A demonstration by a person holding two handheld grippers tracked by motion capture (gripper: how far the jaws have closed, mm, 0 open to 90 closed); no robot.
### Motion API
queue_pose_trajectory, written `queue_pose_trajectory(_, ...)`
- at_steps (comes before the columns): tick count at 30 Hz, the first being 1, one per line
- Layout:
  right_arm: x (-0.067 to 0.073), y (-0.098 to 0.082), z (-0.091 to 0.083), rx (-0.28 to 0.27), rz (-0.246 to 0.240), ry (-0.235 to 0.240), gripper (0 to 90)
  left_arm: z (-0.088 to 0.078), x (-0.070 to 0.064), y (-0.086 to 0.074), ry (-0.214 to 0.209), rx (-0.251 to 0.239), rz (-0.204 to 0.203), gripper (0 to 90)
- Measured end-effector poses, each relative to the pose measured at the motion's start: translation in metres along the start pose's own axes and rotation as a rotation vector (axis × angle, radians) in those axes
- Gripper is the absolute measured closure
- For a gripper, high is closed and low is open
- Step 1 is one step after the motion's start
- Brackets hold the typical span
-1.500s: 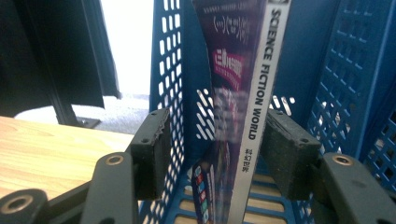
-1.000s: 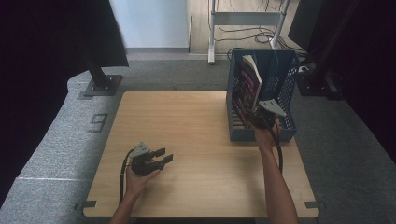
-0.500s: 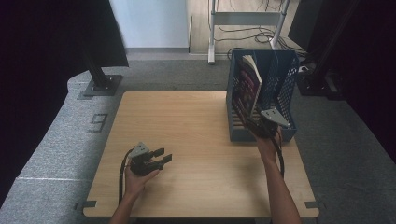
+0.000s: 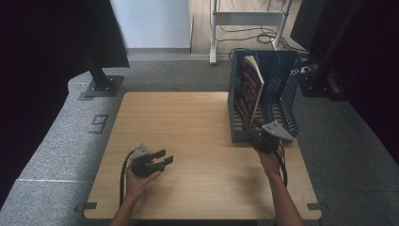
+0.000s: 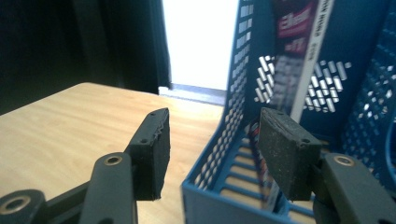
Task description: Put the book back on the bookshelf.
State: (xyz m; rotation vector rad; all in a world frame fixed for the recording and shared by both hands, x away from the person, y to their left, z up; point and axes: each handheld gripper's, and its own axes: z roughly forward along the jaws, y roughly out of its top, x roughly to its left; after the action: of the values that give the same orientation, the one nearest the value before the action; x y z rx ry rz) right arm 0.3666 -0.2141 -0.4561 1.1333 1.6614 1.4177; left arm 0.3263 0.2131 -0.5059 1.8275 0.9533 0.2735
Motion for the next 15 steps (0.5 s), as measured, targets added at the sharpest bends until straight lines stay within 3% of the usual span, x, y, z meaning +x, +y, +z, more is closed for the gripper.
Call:
queue_pose_trajectory(9,0.017,-0.021,-0.02,0.025,-0.009,0.09,43.3,-0.001,0.0,-0.001,0.004,0.002,0.0,49.2)
queue_pose_trajectory(15,0.028,-0.033,-0.024,0.047,-0.017,0.129,43.2,-0.002,0.0,-0.002,0.007,0.003,-0.001,49.2)
